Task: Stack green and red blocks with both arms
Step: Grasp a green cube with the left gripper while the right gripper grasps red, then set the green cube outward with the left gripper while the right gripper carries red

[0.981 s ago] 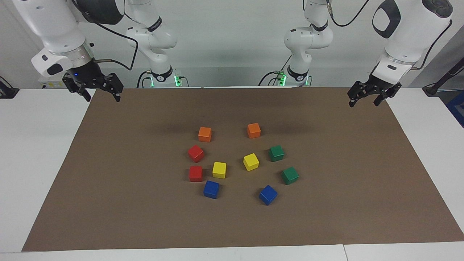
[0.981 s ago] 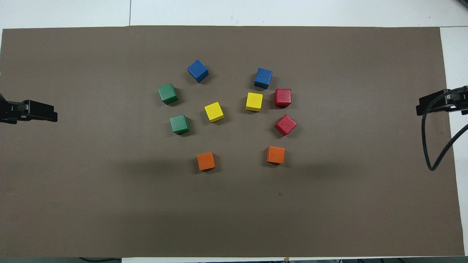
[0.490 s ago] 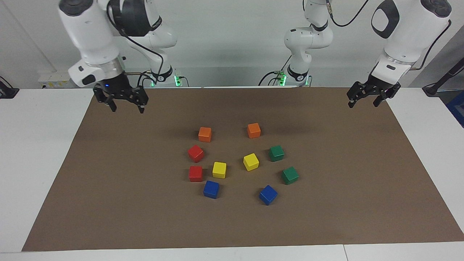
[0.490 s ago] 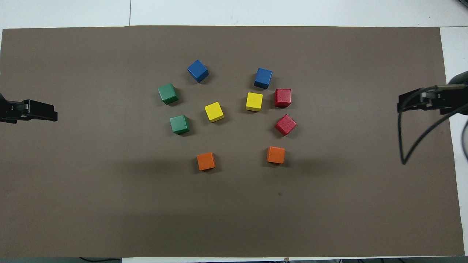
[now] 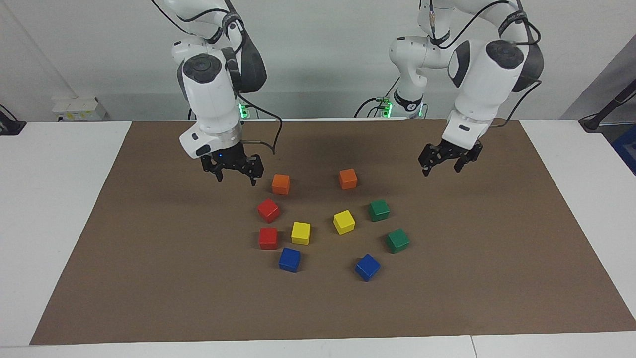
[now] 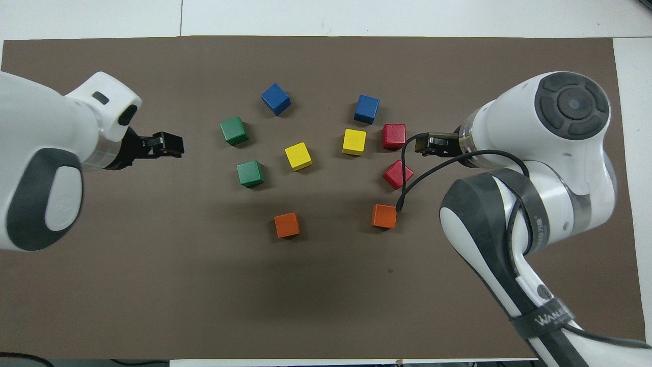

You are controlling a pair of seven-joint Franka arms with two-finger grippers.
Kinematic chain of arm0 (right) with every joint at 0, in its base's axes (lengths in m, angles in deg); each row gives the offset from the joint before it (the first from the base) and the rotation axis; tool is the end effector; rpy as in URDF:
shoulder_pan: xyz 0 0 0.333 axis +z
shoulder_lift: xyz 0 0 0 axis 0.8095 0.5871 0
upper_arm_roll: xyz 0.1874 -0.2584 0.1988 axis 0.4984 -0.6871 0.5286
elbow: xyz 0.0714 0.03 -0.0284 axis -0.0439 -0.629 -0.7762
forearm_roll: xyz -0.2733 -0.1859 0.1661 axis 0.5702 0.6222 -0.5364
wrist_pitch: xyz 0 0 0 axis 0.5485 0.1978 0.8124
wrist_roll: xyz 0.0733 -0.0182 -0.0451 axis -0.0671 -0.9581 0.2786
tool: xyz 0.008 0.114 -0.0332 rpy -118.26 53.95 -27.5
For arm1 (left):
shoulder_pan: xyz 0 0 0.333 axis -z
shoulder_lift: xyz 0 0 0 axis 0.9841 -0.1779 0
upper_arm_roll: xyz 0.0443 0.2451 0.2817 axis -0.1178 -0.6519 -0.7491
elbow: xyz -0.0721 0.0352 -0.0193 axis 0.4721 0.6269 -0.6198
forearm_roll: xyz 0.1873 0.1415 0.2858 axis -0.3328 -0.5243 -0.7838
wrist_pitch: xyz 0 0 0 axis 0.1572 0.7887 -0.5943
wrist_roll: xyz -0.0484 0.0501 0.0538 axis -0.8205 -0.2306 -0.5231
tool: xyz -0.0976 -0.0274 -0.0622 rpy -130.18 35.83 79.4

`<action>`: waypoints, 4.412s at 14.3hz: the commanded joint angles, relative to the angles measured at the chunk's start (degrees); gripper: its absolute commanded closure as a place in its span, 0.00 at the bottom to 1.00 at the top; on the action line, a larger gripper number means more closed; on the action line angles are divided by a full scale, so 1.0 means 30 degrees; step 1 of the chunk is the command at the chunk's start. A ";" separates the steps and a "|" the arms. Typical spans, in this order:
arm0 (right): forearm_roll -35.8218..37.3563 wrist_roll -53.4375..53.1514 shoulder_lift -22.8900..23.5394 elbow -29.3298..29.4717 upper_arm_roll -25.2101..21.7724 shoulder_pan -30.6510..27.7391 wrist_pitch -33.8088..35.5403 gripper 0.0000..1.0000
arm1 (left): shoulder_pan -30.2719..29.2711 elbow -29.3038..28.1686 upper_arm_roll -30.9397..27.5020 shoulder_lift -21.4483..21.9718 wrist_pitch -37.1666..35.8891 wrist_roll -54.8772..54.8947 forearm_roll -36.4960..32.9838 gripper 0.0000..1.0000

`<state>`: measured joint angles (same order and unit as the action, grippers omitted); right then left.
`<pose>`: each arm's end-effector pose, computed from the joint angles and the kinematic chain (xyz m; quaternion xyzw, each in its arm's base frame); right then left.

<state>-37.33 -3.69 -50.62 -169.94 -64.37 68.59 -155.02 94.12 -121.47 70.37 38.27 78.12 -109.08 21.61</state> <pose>0.5682 0.1632 0.5195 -0.9940 0.1036 -0.0357 0.0041 0.5465 -0.1518 0.5450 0.9983 0.0432 0.0337 0.0212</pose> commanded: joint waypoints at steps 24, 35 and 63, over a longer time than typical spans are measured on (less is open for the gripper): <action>0.0091 -0.6746 0.2725 -0.4244 -0.0085 0.1948 -0.6972 0.04 | 0.3591 -0.0875 -0.0291 -0.6137 0.5716 -0.4260 0.0082 0.77; 0.0149 -0.5021 0.2843 -0.0737 -0.0115 0.1217 -0.3112 0.97 | 0.0318 -0.0406 -0.0320 -0.3710 0.2879 -0.0813 -0.0005 1.00; -0.0202 1.2678 0.1349 -0.5123 -0.0086 -0.7017 -0.6531 0.96 | -0.8860 -0.4331 -0.0320 -0.3939 0.8262 1.0622 0.0082 1.00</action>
<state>-37.32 32.50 -45.41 -183.60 -65.28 48.19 -172.74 68.11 -133.29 69.07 26.25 100.98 -78.12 21.59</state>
